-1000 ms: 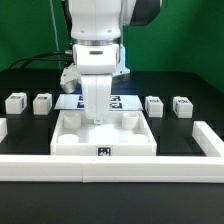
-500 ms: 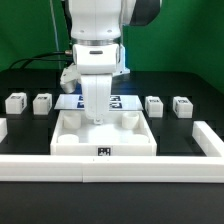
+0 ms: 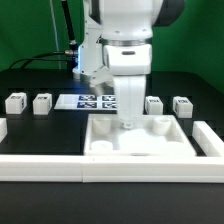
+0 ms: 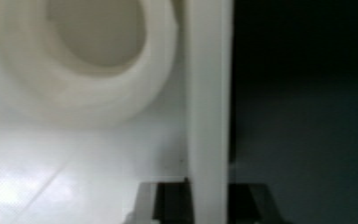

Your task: Assemble square table

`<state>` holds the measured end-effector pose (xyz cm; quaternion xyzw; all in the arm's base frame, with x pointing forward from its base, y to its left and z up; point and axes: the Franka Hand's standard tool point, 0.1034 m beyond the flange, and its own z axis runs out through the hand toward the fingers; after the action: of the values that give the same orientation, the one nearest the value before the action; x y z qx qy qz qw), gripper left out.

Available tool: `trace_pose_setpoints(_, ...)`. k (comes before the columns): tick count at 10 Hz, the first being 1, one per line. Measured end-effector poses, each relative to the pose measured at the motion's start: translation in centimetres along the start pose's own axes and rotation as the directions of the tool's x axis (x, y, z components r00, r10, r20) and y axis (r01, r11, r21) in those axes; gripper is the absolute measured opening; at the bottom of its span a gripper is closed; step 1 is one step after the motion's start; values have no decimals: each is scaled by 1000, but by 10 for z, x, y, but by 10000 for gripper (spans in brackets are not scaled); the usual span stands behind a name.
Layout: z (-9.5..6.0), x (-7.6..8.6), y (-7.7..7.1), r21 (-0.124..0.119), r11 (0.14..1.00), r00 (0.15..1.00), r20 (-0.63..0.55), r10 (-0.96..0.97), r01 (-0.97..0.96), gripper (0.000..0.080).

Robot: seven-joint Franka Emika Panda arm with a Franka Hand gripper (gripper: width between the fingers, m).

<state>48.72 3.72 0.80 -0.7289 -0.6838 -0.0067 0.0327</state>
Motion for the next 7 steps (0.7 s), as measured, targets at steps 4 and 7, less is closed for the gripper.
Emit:
trace_pose_setpoints(4,2,17,5,17,1000,1000,2,2,-2,60)
trace_pose_setpoints(7,1,25,5,22,1000,1000,0,-1,1,61)
